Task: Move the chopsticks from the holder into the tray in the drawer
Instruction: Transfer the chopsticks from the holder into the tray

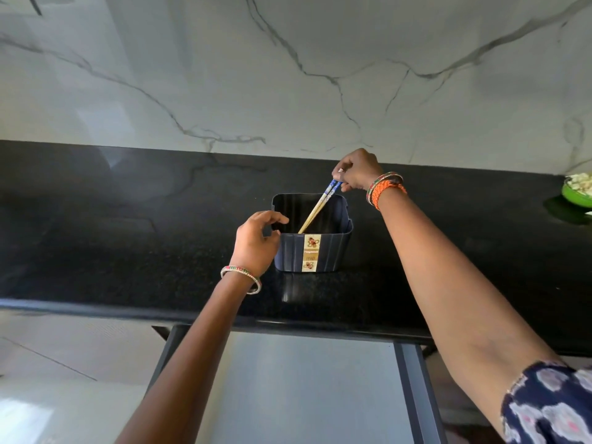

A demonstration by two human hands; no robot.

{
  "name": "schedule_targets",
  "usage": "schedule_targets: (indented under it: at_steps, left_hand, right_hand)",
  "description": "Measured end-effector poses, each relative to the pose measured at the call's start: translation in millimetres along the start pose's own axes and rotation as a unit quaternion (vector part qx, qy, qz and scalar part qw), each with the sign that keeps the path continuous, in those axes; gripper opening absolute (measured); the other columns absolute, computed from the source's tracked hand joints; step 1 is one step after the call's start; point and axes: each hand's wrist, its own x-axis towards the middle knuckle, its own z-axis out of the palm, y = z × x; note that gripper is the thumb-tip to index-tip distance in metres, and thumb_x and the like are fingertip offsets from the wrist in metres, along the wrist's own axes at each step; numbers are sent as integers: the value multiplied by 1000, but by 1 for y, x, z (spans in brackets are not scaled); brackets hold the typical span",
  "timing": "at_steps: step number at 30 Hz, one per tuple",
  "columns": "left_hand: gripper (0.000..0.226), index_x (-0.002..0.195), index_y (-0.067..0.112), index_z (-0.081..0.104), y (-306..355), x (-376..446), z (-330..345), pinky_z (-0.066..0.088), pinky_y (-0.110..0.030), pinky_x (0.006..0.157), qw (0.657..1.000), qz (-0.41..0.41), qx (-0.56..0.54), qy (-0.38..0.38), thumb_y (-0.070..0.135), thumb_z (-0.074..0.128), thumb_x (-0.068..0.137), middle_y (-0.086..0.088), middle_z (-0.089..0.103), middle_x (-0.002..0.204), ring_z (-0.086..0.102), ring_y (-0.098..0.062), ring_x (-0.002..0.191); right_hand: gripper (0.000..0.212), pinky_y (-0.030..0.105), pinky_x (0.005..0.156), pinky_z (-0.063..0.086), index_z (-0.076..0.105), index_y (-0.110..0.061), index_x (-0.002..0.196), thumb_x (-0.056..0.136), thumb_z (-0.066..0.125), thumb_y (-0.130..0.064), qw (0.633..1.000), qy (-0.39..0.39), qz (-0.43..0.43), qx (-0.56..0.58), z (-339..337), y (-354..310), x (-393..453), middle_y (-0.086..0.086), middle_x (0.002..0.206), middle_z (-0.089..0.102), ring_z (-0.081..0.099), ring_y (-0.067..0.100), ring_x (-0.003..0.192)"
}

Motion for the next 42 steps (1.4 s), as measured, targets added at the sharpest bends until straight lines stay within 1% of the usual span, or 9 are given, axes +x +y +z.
schedule_targets:
  at_steps: [8, 13, 17, 21, 24, 27, 30, 37, 42]
  left_hand:
    - [25, 100, 11, 64, 23, -23, -25, 44, -21, 89, 1000, -9, -19, -4, -5, 53, 83, -9, 63, 116, 57, -17, 110]
    - [24, 99, 11, 65, 42, -64, -54, 45, -23, 89, 999, -8, -51, 14, -3, 52, 84, -7, 66, 111, 59, -14, 105]
    - [24, 94, 15, 64, 33, -126, -70, 47, -24, 89, 996, -31, -80, 16, -3, 52, 84, 0, 65, 103, 60, -13, 99]
    - [26, 94, 11, 66, -9, -204, -72, 51, -32, 90, 992, -95, -77, -7, -7, 51, 81, -3, 66, 97, 63, -19, 92]
    - [29, 96, 4, 67, -53, -264, -65, 47, -30, 84, 982, -179, -32, -59, -10, 49, 79, -17, 69, 105, 64, -33, 98]
    - [33, 98, -2, 66, -89, -316, -59, 44, -29, 81, 961, -251, -10, -112, -15, 45, 76, -25, 66, 108, 61, -40, 104]
    - [33, 97, -2, 66, -111, -354, -55, 48, -34, 83, 945, -295, 29, -137, -15, 43, 77, -25, 66, 107, 61, -39, 102]
    - [27, 102, 2, 65, -125, -381, -39, 48, -32, 79, 939, -302, 72, -150, -6, 51, 79, -20, 67, 107, 61, -31, 92]
    - [30, 105, 3, 63, -126, -382, -37, 48, -36, 86, 939, -291, 83, -166, -6, 50, 79, -20, 64, 110, 59, -33, 100]
  right_hand:
    - [17, 29, 79, 58, 68, 7, 99, 83, 65, 3, 998, -4, 45, 52, -54, -19, -42, 20, 101, 69, 70, 26, 85]
    - [18, 16, 57, 58, 67, 11, 98, 80, 67, 7, 985, 102, 31, 134, -106, -26, -114, 20, 92, 66, 67, 26, 79]
    - [20, 29, 80, 57, 65, 12, 101, 82, 64, 7, 956, 150, 61, 244, -119, -10, -200, 18, 90, 64, 66, 27, 86]
    - [8, 20, 70, 60, 61, 8, 83, 87, 55, 10, 904, 118, 119, 394, -68, 31, -306, 10, 79, 61, 63, 18, 76]
    - [25, 17, 68, 57, 57, -1, 75, 90, 45, 15, 851, 57, 233, 467, 7, 78, -383, 8, 71, 63, 67, 10, 58]
    - [26, 15, 55, 56, 54, 2, 75, 92, 39, 16, 802, -17, 357, 479, 72, 121, -447, 10, 74, 60, 66, 13, 53]
    - [23, 16, 46, 55, 55, 4, 77, 91, 42, 17, 782, -36, 421, 459, 112, 150, -483, 3, 50, 67, 66, 13, 47]
    - [22, 23, 56, 59, 59, 16, 106, 84, 57, 14, 823, -32, 455, 339, 146, 154, -487, 20, 99, 63, 64, 29, 81]
    - [23, 36, 70, 61, 64, 13, 104, 83, 63, 3, 910, -68, 395, 105, 158, 143, -474, 23, 105, 67, 67, 35, 98]
